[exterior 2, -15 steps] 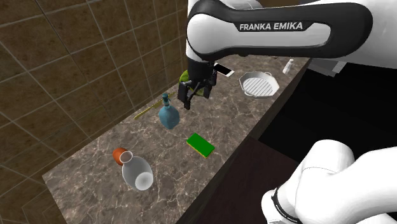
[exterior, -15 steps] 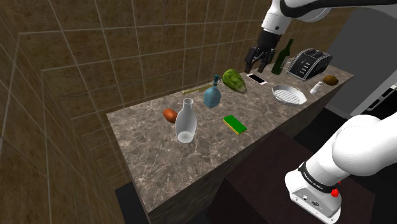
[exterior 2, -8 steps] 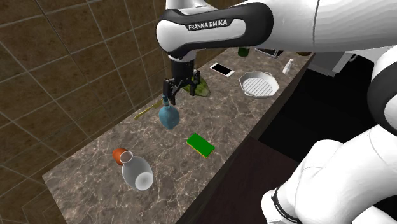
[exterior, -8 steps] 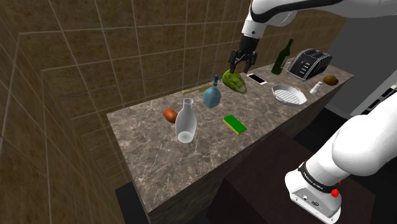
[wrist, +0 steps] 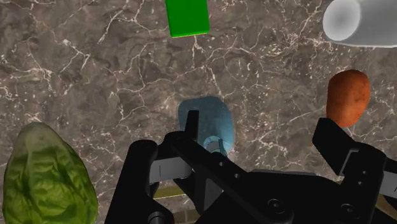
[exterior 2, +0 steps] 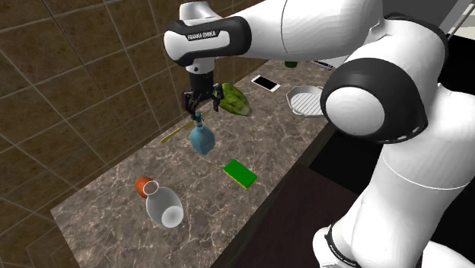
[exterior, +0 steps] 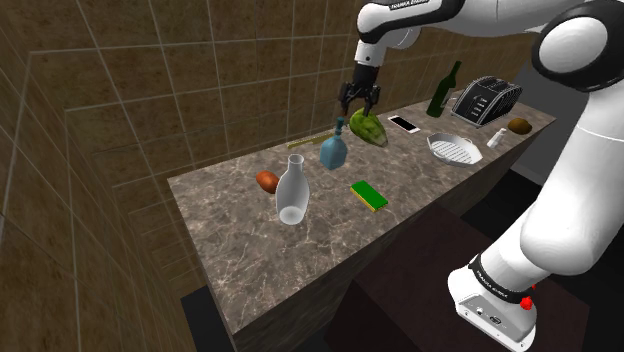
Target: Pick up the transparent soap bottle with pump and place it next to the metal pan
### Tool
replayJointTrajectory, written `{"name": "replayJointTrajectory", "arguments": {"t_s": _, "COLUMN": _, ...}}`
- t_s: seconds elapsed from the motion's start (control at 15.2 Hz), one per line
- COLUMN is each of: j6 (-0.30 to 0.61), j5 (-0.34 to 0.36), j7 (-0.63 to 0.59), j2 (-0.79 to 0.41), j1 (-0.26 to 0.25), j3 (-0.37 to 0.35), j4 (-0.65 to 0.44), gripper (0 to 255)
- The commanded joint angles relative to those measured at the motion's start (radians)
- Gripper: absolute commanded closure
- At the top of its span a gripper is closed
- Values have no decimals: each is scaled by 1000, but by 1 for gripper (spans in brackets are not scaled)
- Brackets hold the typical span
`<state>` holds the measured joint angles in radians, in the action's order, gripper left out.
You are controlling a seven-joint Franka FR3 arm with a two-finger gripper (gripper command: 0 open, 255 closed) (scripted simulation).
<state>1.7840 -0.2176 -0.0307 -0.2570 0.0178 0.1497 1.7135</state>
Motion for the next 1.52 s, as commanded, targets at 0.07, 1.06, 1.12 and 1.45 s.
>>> {"name": "replayJointTrajectory", "arguments": {"t_s": 0.07, "j6": -34, "j5": -20, "j7": -7, "j2": -139, "j1": 17, "j3": 2, "j4": -139, "gripper": 0}}
{"name": "replayJointTrajectory", "arguments": {"t_s": 1.06, "j6": -79, "j5": -63, "j7": -40, "j2": -491, "j1": 62, "j3": -8, "j4": -466, "gripper": 0}}
{"name": "replayJointTrajectory", "arguments": {"t_s": 1.12, "j6": -79, "j5": -63, "j7": -39, "j2": -491, "j1": 62, "j3": -8, "j4": -466, "gripper": 0}}
{"name": "replayJointTrajectory", "arguments": {"t_s": 1.45, "j6": -79, "j5": -63, "j7": -40, "j2": -491, "j1": 62, "j3": -8, "j4": -466, "gripper": 0}}
